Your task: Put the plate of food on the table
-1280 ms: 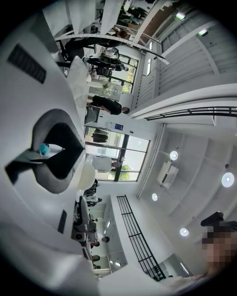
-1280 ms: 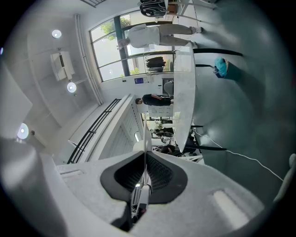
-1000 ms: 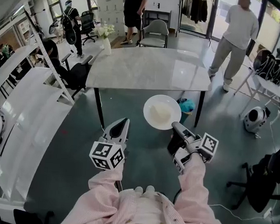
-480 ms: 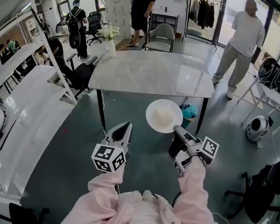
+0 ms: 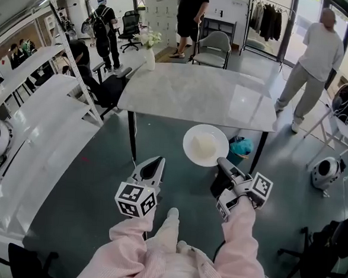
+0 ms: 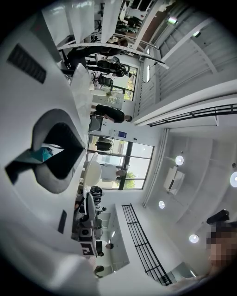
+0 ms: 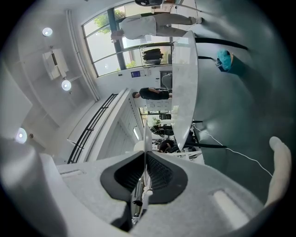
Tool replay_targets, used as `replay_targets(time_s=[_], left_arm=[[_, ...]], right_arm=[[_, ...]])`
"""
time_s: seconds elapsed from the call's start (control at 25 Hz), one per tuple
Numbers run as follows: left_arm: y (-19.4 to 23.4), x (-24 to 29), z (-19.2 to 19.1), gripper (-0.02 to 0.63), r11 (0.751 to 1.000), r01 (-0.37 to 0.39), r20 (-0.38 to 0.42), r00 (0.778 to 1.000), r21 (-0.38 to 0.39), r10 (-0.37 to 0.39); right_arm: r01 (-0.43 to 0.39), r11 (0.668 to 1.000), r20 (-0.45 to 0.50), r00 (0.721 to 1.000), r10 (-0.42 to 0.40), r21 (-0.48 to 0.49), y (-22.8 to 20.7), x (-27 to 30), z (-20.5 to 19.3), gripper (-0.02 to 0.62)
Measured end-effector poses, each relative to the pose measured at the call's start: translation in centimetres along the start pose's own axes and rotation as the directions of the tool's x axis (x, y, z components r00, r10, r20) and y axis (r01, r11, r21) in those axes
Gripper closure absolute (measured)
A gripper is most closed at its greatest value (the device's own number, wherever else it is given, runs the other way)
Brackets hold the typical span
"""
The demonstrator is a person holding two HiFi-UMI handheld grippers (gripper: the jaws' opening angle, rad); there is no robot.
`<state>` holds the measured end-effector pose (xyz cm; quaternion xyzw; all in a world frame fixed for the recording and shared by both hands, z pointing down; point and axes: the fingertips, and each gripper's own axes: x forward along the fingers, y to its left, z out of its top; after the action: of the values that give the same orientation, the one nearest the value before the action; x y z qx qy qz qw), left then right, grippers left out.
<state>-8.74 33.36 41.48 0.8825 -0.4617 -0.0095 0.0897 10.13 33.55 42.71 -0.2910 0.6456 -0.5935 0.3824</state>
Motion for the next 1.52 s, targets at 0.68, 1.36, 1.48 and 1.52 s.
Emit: replay_targets(time_s=[0.68, 1.36, 1.48, 1.52], left_arm=[[11.1, 17.1, 4.7, 0.614, 0.999, 0.024, 0.007, 1.0, -0.021, -0.023], [18.5, 28.7, 5.8, 0.614, 0.997, 0.066, -0.023, 0.998, -0.034, -0.067], [19.7, 30.7, 5.6, 0.614, 0.997, 0.059, -0.031, 0.998, -0.041, -0.06], [20.2, 31.4, 5.6, 0.614, 0.998, 0.055, -0.035, 0.998, -0.043, -0.057]], right_arm=[[-0.024, 1.0, 0.012, 1.0, 0.024, -0.003, -1.2, 15.9, 10.5, 0.577], [-0.021, 1.0, 0.059, 0.998, 0.021, 0.001, -3.6, 26.5, 18.1, 0.577], [-0.015, 1.0, 0.061, 0.998, 0.015, 0.004, -4.5, 28.0, 19.9, 0.577], [-0.014, 1.0, 0.06, 0.998, 0.013, 0.004, -4.7, 28.7, 20.5, 0.577]])
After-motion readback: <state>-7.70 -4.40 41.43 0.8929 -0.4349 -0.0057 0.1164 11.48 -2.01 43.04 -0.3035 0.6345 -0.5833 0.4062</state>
